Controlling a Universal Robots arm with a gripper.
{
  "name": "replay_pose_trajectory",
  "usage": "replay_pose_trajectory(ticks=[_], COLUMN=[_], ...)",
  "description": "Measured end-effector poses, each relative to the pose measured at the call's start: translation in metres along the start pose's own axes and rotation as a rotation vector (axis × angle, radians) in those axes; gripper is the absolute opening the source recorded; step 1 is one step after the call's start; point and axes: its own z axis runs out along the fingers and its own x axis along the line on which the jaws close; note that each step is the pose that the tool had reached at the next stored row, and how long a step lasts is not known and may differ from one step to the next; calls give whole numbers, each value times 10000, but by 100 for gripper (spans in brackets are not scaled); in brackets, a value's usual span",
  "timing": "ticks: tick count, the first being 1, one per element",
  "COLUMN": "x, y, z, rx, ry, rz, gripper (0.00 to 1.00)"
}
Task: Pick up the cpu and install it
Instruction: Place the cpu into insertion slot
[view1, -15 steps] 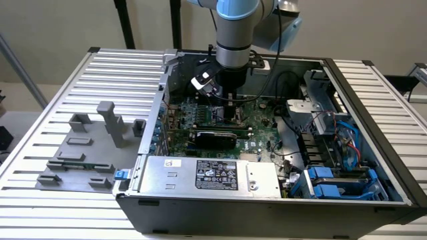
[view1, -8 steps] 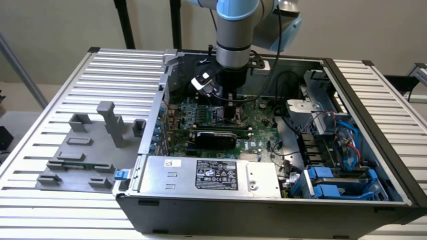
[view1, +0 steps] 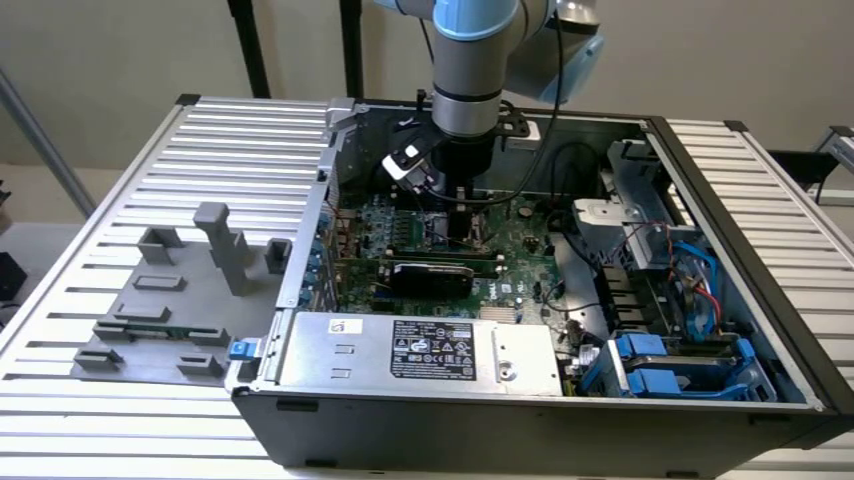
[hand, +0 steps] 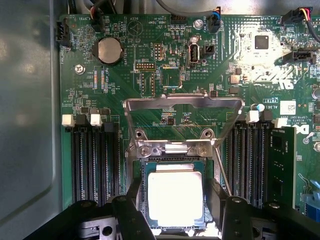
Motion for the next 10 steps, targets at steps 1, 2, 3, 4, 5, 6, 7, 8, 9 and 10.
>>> replay_pose_trajectory(ticks=[1, 2, 3, 4, 5, 6, 7, 8, 9, 10], x=[0, 0, 0, 0, 0, 0, 0, -1, 0, 0], y=[0, 0, 0, 0, 0, -1, -1, 0, 0, 0], z=[0, 0, -1, -1, -2, -3, -5, -7, -8, -9], rx=[0, -1, 0, 0, 1, 2, 3, 4, 3, 4], ry=[1, 1, 4, 6, 10, 17, 28, 43, 63, 82], rz=[1, 2, 5, 7, 9, 12, 14, 15, 19, 21], gripper=[63, 63, 63, 63, 63, 63, 63, 63, 63, 63])
